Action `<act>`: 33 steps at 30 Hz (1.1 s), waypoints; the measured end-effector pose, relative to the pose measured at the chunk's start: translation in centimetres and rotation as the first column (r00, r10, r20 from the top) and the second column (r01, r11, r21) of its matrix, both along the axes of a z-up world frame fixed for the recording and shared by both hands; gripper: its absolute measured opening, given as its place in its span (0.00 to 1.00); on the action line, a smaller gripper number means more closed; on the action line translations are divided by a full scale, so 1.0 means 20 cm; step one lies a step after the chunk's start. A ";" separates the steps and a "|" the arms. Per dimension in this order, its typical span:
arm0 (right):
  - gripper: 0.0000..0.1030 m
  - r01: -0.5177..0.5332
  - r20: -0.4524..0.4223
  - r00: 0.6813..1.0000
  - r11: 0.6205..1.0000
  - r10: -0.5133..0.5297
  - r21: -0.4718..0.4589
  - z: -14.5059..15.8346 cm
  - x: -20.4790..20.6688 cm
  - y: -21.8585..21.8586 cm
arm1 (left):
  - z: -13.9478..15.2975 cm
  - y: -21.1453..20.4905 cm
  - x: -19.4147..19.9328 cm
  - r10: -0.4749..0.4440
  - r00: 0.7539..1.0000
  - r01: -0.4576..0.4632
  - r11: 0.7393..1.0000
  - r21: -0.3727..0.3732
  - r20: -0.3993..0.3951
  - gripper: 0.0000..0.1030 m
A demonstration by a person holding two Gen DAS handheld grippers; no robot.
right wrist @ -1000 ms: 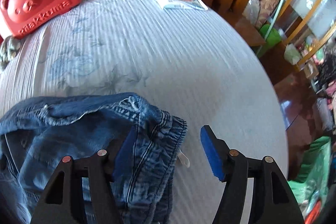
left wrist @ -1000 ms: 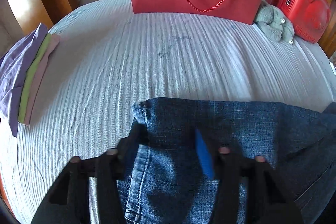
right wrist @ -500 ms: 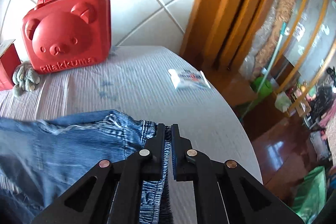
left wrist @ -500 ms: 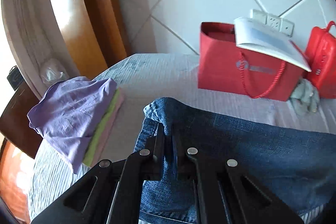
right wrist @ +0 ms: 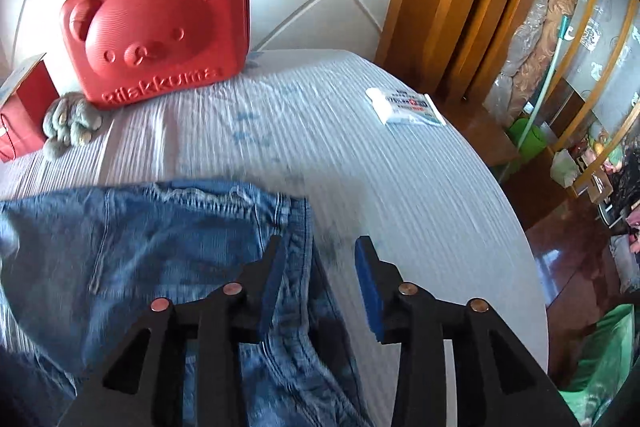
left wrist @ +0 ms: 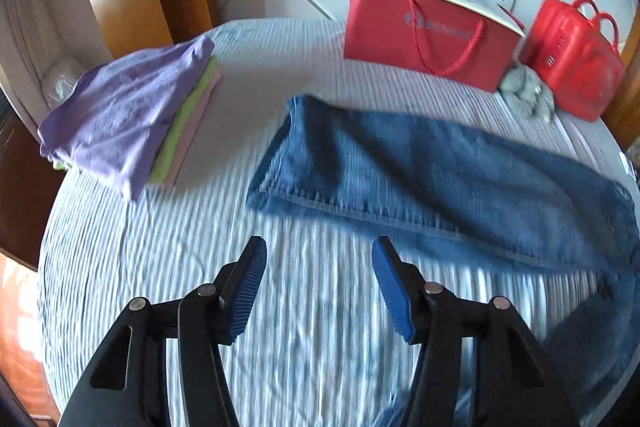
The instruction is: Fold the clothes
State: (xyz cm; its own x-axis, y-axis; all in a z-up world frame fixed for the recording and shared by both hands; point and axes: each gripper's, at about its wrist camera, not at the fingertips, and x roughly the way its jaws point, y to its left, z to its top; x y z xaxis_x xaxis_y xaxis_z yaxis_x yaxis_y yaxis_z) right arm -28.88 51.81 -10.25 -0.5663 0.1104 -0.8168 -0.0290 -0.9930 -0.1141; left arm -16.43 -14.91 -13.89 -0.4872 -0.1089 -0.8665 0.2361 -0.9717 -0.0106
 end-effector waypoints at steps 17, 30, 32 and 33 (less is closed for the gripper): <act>0.54 0.188 0.129 0.976 0.976 -0.173 -0.112 -0.09 0.93 0.16 | -0.25 0.36 0.58 -0.342 0.934 0.315 0.924 0.217 0.100 0.57; 0.16 0.160 0.268 0.959 0.955 -0.090 -0.251 -0.38 1.01 -0.17 | -0.02 0.11 0.51 -0.246 0.968 0.244 0.968 0.063 0.041 0.04; 0.13 0.166 0.200 0.972 0.959 -0.120 -0.230 -0.30 1.00 -0.17 | 0.02 0.04 0.42 -0.226 0.974 0.225 0.974 0.041 0.020 0.04; 0.12 0.171 0.155 0.978 0.960 -0.139 -0.221 -0.25 0.99 -0.16 | 0.04 0.00 0.38 -0.215 0.976 0.215 0.976 0.030 0.009 0.04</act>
State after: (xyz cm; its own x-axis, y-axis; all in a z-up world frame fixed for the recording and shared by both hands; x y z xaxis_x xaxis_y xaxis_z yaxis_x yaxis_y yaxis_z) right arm -9.05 48.66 -15.21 -0.4385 -0.0141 -0.8986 -0.1850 -0.9770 0.1056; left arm -8.83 -14.94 -13.10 -0.4855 0.0224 -0.8739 0.0217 -0.9991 -0.0377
